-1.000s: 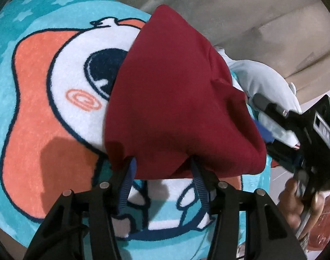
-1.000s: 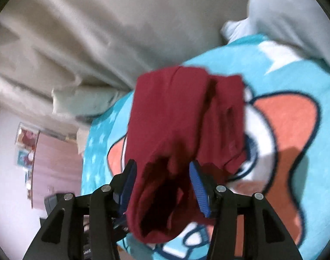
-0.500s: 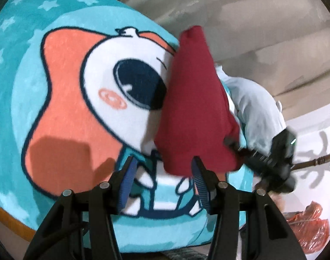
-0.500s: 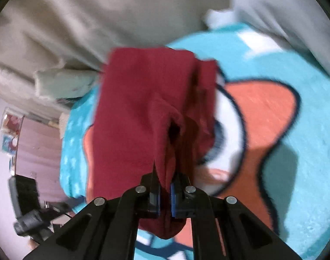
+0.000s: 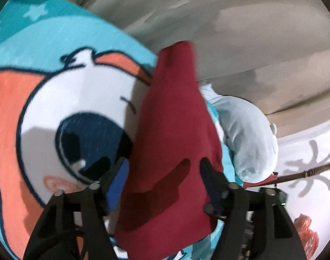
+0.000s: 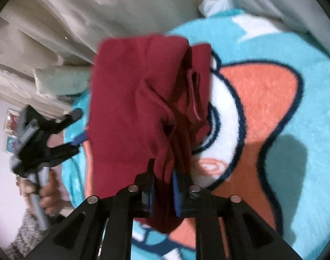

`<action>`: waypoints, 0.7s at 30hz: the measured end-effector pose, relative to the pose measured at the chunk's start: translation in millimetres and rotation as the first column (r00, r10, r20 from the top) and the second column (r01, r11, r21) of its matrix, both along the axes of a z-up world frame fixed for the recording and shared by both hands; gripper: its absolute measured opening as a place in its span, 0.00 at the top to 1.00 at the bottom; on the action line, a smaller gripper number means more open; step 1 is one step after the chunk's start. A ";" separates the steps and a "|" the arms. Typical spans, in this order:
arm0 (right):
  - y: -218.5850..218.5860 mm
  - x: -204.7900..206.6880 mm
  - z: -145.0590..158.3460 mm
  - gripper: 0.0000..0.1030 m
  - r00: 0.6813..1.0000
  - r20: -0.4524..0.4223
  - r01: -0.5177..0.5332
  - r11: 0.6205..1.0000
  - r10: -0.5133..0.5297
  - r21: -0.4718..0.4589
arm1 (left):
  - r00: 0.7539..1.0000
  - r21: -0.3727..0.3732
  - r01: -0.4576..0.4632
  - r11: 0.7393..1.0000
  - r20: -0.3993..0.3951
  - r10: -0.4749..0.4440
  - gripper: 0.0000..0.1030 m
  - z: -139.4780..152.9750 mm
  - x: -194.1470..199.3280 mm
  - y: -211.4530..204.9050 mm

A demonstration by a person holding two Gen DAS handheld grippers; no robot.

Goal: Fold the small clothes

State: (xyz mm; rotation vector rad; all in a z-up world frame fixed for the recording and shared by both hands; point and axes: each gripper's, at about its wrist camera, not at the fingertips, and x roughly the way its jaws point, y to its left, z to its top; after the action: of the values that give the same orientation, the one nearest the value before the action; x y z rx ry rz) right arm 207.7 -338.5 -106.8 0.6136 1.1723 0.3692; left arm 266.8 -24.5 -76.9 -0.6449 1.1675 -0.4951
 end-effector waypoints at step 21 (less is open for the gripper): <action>17.4 88.2 16.9 0.64 0.995 0.026 0.097 0.987 -0.101 0.128 | 0.986 -0.043 0.163 0.986 -0.022 -0.164 0.35 2.8 22.7 -18.4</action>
State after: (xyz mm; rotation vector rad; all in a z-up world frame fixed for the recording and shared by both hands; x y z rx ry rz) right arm 295.9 -321.1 -90.0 0.7707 1.0887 0.3696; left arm 289.5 -42.9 -74.1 -0.5949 1.2431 -0.6526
